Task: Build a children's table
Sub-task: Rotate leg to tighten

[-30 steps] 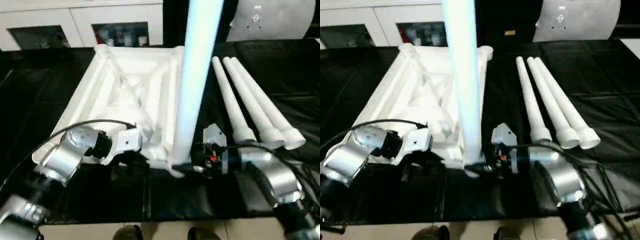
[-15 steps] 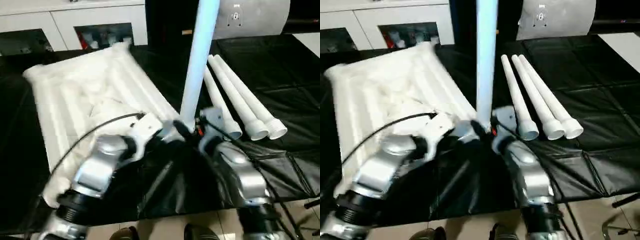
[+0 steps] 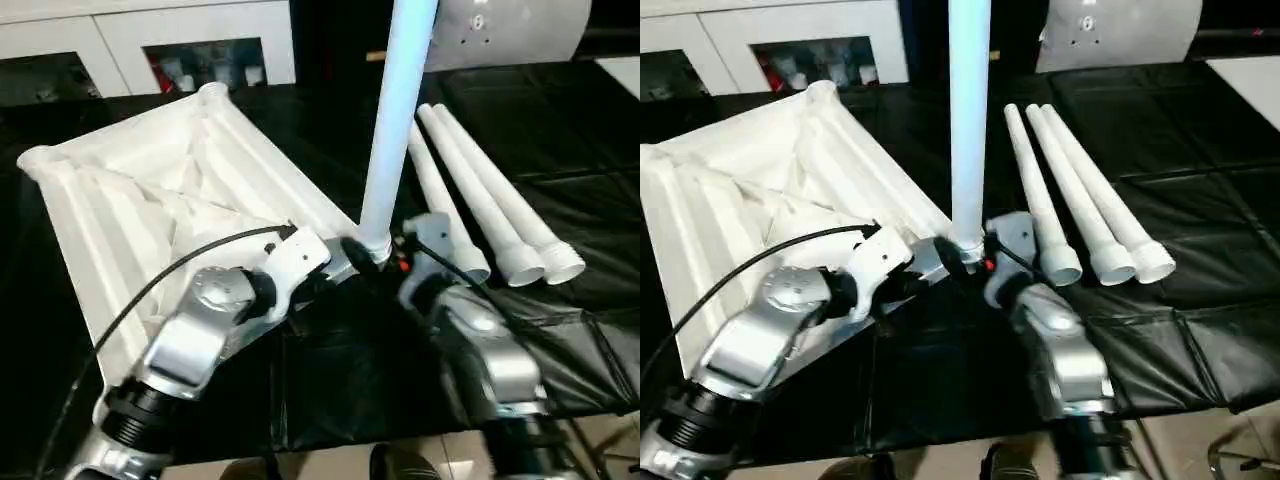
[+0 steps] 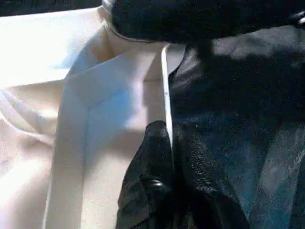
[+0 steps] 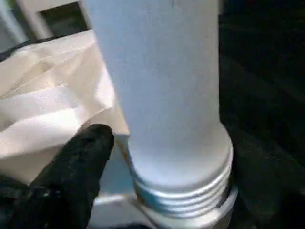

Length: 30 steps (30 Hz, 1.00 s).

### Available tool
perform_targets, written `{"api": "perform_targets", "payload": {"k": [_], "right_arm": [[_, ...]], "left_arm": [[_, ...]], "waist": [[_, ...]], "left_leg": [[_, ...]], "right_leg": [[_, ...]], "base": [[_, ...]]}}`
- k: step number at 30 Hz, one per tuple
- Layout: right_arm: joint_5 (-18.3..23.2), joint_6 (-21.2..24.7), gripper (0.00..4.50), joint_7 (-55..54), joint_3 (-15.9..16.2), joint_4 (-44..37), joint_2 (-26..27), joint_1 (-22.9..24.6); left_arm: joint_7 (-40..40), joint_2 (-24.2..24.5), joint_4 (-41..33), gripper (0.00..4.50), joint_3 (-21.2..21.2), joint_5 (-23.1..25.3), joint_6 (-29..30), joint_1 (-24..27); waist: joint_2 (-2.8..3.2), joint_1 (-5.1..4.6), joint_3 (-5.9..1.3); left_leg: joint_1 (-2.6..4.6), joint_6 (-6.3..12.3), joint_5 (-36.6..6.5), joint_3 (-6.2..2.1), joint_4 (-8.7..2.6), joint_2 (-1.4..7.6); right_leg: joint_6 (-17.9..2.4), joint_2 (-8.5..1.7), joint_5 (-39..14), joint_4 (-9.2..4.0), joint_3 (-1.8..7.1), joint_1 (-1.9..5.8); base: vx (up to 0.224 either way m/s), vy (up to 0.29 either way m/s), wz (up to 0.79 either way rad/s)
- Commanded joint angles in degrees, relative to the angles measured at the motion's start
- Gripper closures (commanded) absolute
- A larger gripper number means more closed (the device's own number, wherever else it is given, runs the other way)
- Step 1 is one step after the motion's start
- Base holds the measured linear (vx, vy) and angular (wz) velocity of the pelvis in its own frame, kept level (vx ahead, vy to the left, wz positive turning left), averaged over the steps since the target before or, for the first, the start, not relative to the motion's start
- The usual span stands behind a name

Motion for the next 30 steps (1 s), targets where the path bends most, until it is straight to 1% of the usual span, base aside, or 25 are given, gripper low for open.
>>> {"api": "perform_targets", "payload": {"k": [1,2,4,5,6,7,8,10,11,12,13,14,15,17,20,21,22,23,24,25,26,27,28,30], "right_arm": [[1.59,-0.42,0.14,8.01,2.21,-0.44,-3.45,1.94],[1.90,-0.65,0.04,9.34,1.96,-0.61,-4.52,2.05],[3.08,-0.95,0.04,13.67,1.31,-1.31,-7.89,2.27],[4.22,-0.52,0.04,17.25,1.02,-1.63,-10.51,2.26],[5.02,-0.18,0.04,19.73,0.82,-1.83,-12.31,2.24],[5.64,0.01,0.04,23.20,1.05,-1.98,-14.93,2.15],[6.18,0.11,0.04,26.13,1.33,-2.17,-17.01,2.07],[7.10,0.44,0.04,30.07,1.75,-2.44,-19.67,1.68],[7.59,0.69,0.04,31.37,1.84,-2.51,-20.49,1.45],[7.91,0.70,0.04,33.09,2.28,-2.48,-21.61,1.12],[7.83,0.41,0.04,34.91,2.98,-2.47,-22.85,0.76],[7.33,-0.44,0.04,36.36,3.71,-2.22,-23.85,0.30],[6.52,-1.73,0.04,37.28,4.38,-1.82,-24.52,-0.20],[5.67,-2.95,0.04,39.13,5.96,-0.96,-25.51,-1.33],[4.36,-4.89,0.04,40.78,8.02,0.52,-25.21,-2.93],[4.05,-5.46,0.04,41.03,8.39,0.84,-25.04,-3.22],[3.83,-5.82,0.04,41.38,8.87,1.42,-24.62,-3.78],[3.77,-5.94,0.04,41.58,9.14,1.67,-24.39,-4.04],[3.77,-5.94,0.04,41.58,9.14,1.67,-24.39,-4.04],[4.22,-5.56,0.04,42.01,9.31,2.25,-23.92,-4.70],[4.70,-5.16,0.21,42.55,9.61,2.63,-23.43,-5.31],[4.70,-5.16,0.21,42.55,9.61,2.63,-23.43,-5.31],[5.11,-5.36,0.40,43.57,10.61,3.71,-22.74,-6.48],[5.05,-5.75,0.40,43.74,10.98,4.27,-22.44,-6.92]], "left_arm": [[-6.00,2.06,2.64,4.50,-1.53,-2.13,-5.31,-0.57],[-6.93,2.63,3.15,4.50,-1.46,-2.35,-6.32,-0.70],[-10.30,5.12,4.75,4.50,-2.16,-2.67,-10.23,-1.16],[-12.78,6.66,6.05,4.50,-2.65,-3.12,-13.32,-1.56],[-14.47,7.68,6.96,4.50,-2.97,-3.46,-15.44,-1.84],[-16.70,9.07,8.34,4.50,-3.71,-3.50,-17.82,-2.32],[-18.85,10.24,9.64,4.50,-4.49,-3.45,-20.60,-2.71],[-22.30,11.81,11.71,4.50,-5.63,-3.42,-24.11,-3.24],[-23.64,12.25,12.53,4.50,-5.96,-3.49,-25.19,-3.42],[-25.36,12.75,13.57,4.50,-6.26,-3.78,-27.01,-3.68],[-27.06,13.23,14.41,4.50,-6.54,-4.12,-28.29,-3.95],[-28.64,13.66,15.37,4.50,-6.83,-4.36,-29.92,-4.36],[-30.10,14.06,16.01,4.50,-7.13,-4.58,-31.23,-4.71],[-32.09,14.75,17.66,4.50,-7.93,-4.61,-33.66,-5.63],[-34.08,15.39,19.88,4.50,-9.22,-3.84,-36.84,-6.75],[-34.37,15.46,20.33,4.50,-9.43,-3.68,-37.48,-6.94],[-34.72,15.35,21.06,4.50,-9.60,-3.44,-38.38,-7.25],[-34.90,15.27,21.38,4.50,-9.68,-3.29,-38.87,-7.38],[-34.90,15.27,21.38,4.50,-9.68,-3.29,-38.87,-7.38],[-35.17,15.08,21.96,4.50,-9.86,-3.09,-39.64,-7.72],[-35.54,14.94,22.35,4.50,-10.05,-3.02,-40.11,-7.96],[-35.54,14.94,22.35,4.50,-10.05,-3.02,-40.11,-7.96],[-36.21,14.64,23.71,4.50,-10.47,-2.96,-41.69,-8.58],[-36.45,14.58,24.26,4.50,-10.65,-3.02,-42.28,-8.81]], "waist": [[0.27,0.44,-3.15],[0.22,0.64,-3.18],[0.41,1.09,-3.19],[0.48,1.09,-3.20],[0.43,1.34,-3.25],[0.27,1.55,-3.34],[0.27,1.59,-3.32],[0.35,1.93,-3.44],[0.39,2.19,-3.56],[0.31,2.36,-3.54],[0.19,2.48,-3.62],[0.23,2.56,-3.62],[0.12,2.67,-3.61],[0.21,2.66,-3.63],[0.11,2.75,-3.42],[0.08,2.74,-3.43],[-0.10,2.73,-3.39],[-0.02,2.76,-3.41],[-0.15,2.84,-3.41],[-0.13,2.85,-3.47],[-0.11,2.86,-3.48],[-0.10,2.92,-3.44],[-0.15,2.96,-3.43],[-0.13,2.95,-3.40]], "left_leg": [[0.11,3.67,-8.00,-0.57,-2.99,1.98],[0.18,3.99,-8.15,-0.51,-2.92,2.00],[0.41,4.70,-8.14,-0.50,-2.96,2.20],[0.44,4.73,-8.06,-0.47,-2.91,2.22],[0.54,5.16,-8.36,-0.54,-2.86,2.19],[0.56,5.50,-7.78,-0.53,-2.78,2.31],[0.52,5.62,-7.23,-0.52,-2.77,2.37],[0.54,6.29,-6.44,-0.50,-2.54,2.34],[0.58,6.60,-5.71,-0.41,-2.44,2.50],[0.56,6.92,-5.19,-0.31,-2.32,2.54],[0.53,7.18,-4.63,-0.28,-2.26,2.55],[0.47,7.26,-4.53,-0.34,-2.20,2.48],[0.51,7.38,-4.52,-0.32,-2.18,2.55],[0.54,7.34,-4.49,-0.30,-2.14,2.59],[0.51,6.88,-6.24,-0.26,-2.16,2.60],[0.51,6.39,-6.95,-0.26,-2.22,2.65],[0.57,6.00,-7.27,-0.24,-2.28,2.67],[0.61,5.85,-7.25,-0.27,-2.28,2.70],[0.57,5.74,-7.07,-0.29,-2.31,2.76],[0.58,5.84,-6.96,-0.26,-2.24,2.71],[0.57,5.84,-6.95,-0.25,-2.24,2.72],[0.56,5.88,-6.84,-0.25,-2.24,2.71],[0.52,5.91,-6.61,-0.27,-2.22,2.65],[0.51,5.77,-7.03,-0.22,-2.21,2.70]], "right_leg": [[-14.85,-3.50,-2.00,-3.15,1.74,3.22],[-14.84,-3.51,-2.19,-3.19,1.76,3.24],[-15.29,-3.57,-2.94,-3.11,1.77,3.09],[-15.51,-3.56,-2.85,-3.00,1.79,3.03],[-15.70,-3.52,-3.17,-3.05,1.72,3.13],[-15.98,-3.54,-2.52,-2.80,1.76,3.21],[-16.21,-3.58,-1.87,-2.70,1.81,3.18],[-16.81,-3.64,-0.20,-2.52,1.76,3.23],[-17.17,-3.69,1.05,-2.28,1.77,3.25],[-17.61,-3.68,1.92,-2.17,1.74,3.18],[-17.93,-3.73,2.49,-2.03,1.70,3.23],[-18.11,-3.69,2.45,-1.93,1.62,3.25],[-18.23,-3.76,2.26,-1.93,1.63,3.22],[-18.42,-3.77,2.09,-1.84,1.62,3.16],[-18.55,-3.91,-0.52,-1.99,1.70,3.08],[-18.37,-4.04,-1.98,-2.07,1.73,3.06],[-18.24,-4.00,-2.67,-2.13,1.78,3.07],[-18.30,-4.00,-2.79,-2.05,1.79,3.03],[-18.23,-4.04,-2.84,-2.00,1.83,3.06],[-18.28,-3.98,-2.60,-1.98,1.82,3.02],[-18.36,-3.99,-2.52,-1.96,1.81,3.02],[-18.48,-3.94,-2.37,-1.94,1.80,2.99],[-18.45,-3.89,-2.16,-1.92,1.77,2.99],[-18.45,-4.04,-2.57,-1.91,1.84,2.96]], "base": [[0.000,0.000,0.00],[0.000,0.000,0.00],[0.000,0.000,0.00],[0.000,0.000,0.00],[0.000,0.000,0.00],[0.000,0.000,0.00],[0.000,0.000,0.00],[0.000,0.000,0.00],[0.000,0.000,0.00],[0.000,0.000,0.00],[0.000,0.000,0.00],[0.000,0.000,0.00],[0.000,0.000,0.00],[0.000,0.000,0.00],[0.000,0.000,0.00],[0.000,0.000,0.00],[0.000,0.000,0.00],[0.000,0.000,0.00],[0.000,0.000,0.00],[0.000,0.000,0.00],[0.000,0.000,0.00],[0.000,0.000,0.00],[0.000,0.000,0.00],[0.000,0.000,0.00]]}}
